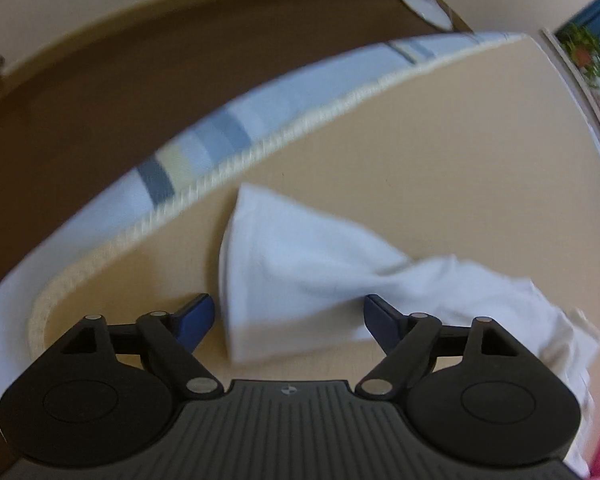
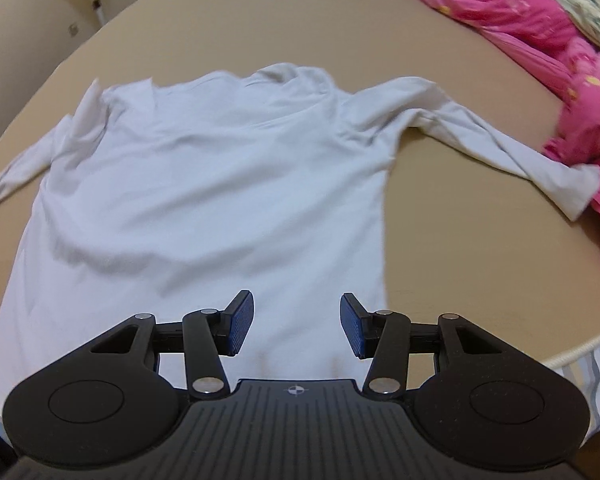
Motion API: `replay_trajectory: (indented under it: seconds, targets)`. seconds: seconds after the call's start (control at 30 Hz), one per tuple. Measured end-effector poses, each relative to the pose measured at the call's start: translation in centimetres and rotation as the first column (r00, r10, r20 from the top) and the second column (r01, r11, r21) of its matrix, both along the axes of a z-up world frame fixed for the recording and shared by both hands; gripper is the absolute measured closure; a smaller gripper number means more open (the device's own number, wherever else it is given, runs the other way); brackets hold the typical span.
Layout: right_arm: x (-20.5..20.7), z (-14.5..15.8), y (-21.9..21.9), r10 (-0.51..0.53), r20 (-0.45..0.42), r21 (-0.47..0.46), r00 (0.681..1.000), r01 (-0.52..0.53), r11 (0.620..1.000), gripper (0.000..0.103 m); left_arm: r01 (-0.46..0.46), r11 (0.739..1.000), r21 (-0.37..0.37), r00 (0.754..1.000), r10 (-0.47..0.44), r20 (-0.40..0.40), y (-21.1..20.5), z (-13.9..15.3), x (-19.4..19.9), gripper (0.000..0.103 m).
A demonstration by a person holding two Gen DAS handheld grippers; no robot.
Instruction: Fold small clothes
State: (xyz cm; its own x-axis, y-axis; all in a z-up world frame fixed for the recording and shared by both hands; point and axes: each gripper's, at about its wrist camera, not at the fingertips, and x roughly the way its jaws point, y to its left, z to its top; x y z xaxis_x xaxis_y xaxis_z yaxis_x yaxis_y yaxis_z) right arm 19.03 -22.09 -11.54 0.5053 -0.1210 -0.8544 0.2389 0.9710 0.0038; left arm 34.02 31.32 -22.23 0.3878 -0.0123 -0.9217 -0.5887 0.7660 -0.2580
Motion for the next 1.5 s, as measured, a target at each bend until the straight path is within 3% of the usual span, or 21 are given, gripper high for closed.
replay_trajectory:
  seconds: [0.03,0.07,0.1,0.23,0.37,0.43,0.53,0.67,0.8,0.87,0.97,1.07,1.17,1.23,1.33,1.4,1.5]
  targets:
    - [0.2,0.0,0.6,0.02,-0.005,-0.014,1.0,-0.02,1.0,0.053,-0.007,0.997,0.071,1.0,0.006,0.015,-0.4,0.6,0.1,0.071]
    - [0.5,0.0,1.3,0.038,-0.007,-0.034,0.999,-0.038,0.999,0.053,0.02,0.992,0.123,1.0,-0.019,-0.009,-0.7,1.3,0.6,0.093]
    - [0.7,0.1,1.9,0.058,-0.006,-0.057,0.998,-0.059,0.997,0.053,0.03,0.991,0.133,1.0,-0.028,-0.012,-0.6,2.2,0.8,0.094]
    - [1.1,0.5,3.0,0.111,0.004,-0.124,0.994,-0.109,0.986,0.053,0.064,0.972,0.228,0.99,-0.091,0.112,1.2,8.6,0.5,0.094]
    - [2.0,0.3,2.7,0.09,-0.002,-0.096,0.996,-0.09,0.991,0.053,0.065,0.933,0.353,0.984,-0.119,0.135,4.8,12.7,0.7,0.093]
    - [2.4,0.2,2.5,0.075,0.004,-0.083,0.997,-0.074,0.994,0.053,0.07,0.929,0.364,0.985,-0.121,0.119,6.3,13.0,0.6,0.091]
    - [2.7,-0.1,2.4,0.068,0.003,-0.082,0.998,-0.068,0.994,0.053,0.043,0.92,0.389,0.996,-0.071,0.058,8.4,11.3,0.6,0.088]
    - [2.7,-0.4,2.0,0.065,-0.01,-0.079,0.998,-0.065,0.995,0.053,0.005,0.915,0.404,0.998,0.018,-0.053,10.6,8.1,0.7,0.057]
    - [2.3,-0.6,1.1,0.048,-0.015,-0.077,0.999,-0.049,0.996,0.053,-0.079,0.954,0.289,0.997,0.083,-0.004,12.3,8.1,-0.1,0.035]
    - [2.2,-0.9,0.8,0.037,-0.022,-0.074,0.999,-0.038,0.997,0.053,-0.076,0.957,0.282,0.997,0.071,0.027,11.9,8.9,-0.4,0.03]
    - [2.0,-1.5,0.6,0.033,-0.037,-0.062,0.999,-0.035,0.997,0.053,0.062,0.947,0.317,0.996,-0.079,0.042,9.2,9.8,-0.2,0.027]
    - [2.0,-2.1,1.0,0.04,-0.048,-0.057,0.998,-0.043,0.997,0.053,0.265,0.909,0.321,0.959,-0.284,0.014,4.7,9.2,-0.1,0.019]
    - [1.9,-2.5,1.4,0.049,-0.059,-0.05,0.997,-0.052,0.997,0.053,0.417,0.82,0.392,0.902,-0.426,-0.069,-0.4,6.7,-0.1,0.019]
    - [1.9,-2.8,1.8,0.057,-0.069,-0.048,0.996,-0.06,0.997,0.053,0.481,0.752,0.451,0.872,-0.464,-0.156,-3.2,4.3,0.3,0.019]
    - [1.7,-2.9,2.0,0.063,-0.082,-0.055,0.995,-0.068,0.996,0.053,0.505,0.702,0.503,0.863,-0.426,-0.272,-5.1,0.7,2.0,0.019]
    - [1.6,-3.1,2.1,0.062,-0.096,-0.062,0.993,-0.068,0.996,0.053,0.475,0.716,0.511,0.88,-0.384,-0.28,-4.5,-0.2,3.1,0.015]
    - [1.7,-3.4,1.7,0.052,-0.113,-0.076,0.992,-0.061,0.995,0.053,0.353,0.779,0.518,0.934,-0.256,-0.251,-1.7,-0.2,7.0,0.015]
